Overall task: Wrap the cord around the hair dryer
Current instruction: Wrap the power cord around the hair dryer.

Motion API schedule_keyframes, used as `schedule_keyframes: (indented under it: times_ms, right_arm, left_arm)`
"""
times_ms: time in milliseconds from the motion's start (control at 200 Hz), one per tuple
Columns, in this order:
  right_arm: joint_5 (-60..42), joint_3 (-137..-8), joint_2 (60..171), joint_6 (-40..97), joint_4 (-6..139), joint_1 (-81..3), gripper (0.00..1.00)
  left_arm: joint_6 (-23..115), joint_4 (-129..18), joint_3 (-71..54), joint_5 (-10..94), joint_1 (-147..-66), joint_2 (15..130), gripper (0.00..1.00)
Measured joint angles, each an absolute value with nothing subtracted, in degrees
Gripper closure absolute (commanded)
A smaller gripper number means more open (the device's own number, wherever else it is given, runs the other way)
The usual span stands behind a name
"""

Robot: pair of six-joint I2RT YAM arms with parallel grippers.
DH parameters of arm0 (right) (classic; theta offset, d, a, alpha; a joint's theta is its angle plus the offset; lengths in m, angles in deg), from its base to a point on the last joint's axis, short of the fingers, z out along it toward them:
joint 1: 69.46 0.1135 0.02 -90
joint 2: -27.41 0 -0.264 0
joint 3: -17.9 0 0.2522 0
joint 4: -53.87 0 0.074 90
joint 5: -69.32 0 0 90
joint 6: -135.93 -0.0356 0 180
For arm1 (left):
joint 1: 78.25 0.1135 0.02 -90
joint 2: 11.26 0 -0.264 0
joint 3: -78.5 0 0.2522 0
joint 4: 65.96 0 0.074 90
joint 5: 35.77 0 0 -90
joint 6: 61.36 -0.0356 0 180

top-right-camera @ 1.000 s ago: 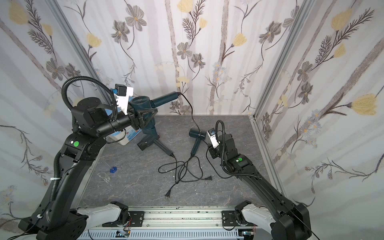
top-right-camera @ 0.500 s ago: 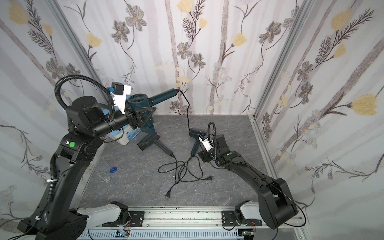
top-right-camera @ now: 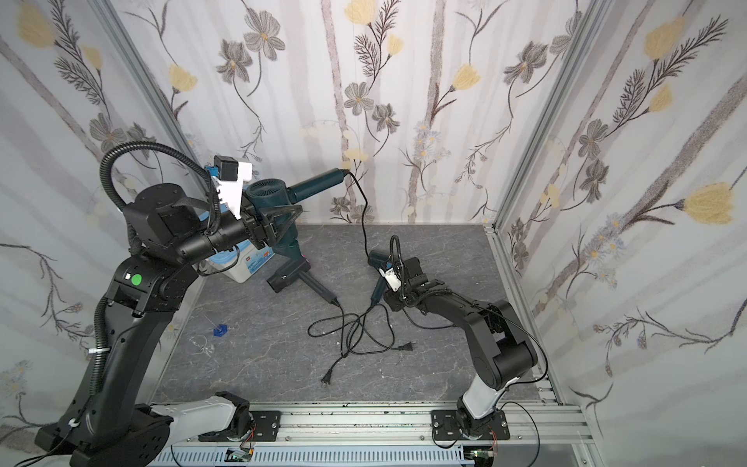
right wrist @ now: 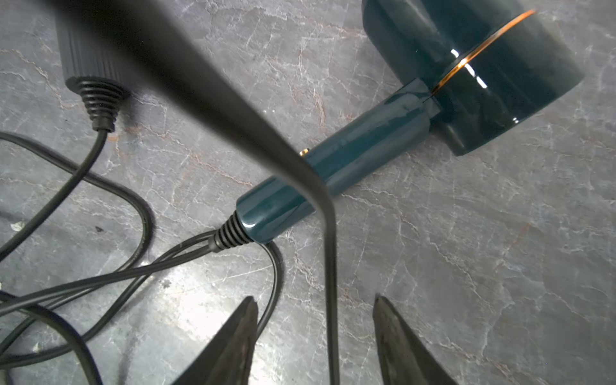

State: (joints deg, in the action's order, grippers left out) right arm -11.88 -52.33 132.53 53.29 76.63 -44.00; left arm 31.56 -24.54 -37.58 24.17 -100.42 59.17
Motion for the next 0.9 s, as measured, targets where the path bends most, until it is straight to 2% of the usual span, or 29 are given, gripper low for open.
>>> schedule_keyframes:
  times_ms: [315,570,899]
  right_arm:
    - [-12.9,-53.1,134.1,52.8,78.1,-44.0,1.0]
    - [-13.6,-50.0,130.2,52.2,77.9,-44.0,1.0]
    - [-16.0,-44.9,107.7,52.9,81.1,-41.1,1.0]
  left_arm:
    - [31.6,-24.5,-37.7,24.1,-100.3,59.3,1.0]
    - [31.6,-24.6,-37.1,24.2,-100.1,58.7,1.0]
    - [31.6,-25.4,-35.4,22.0,-97.9,61.8,1.0]
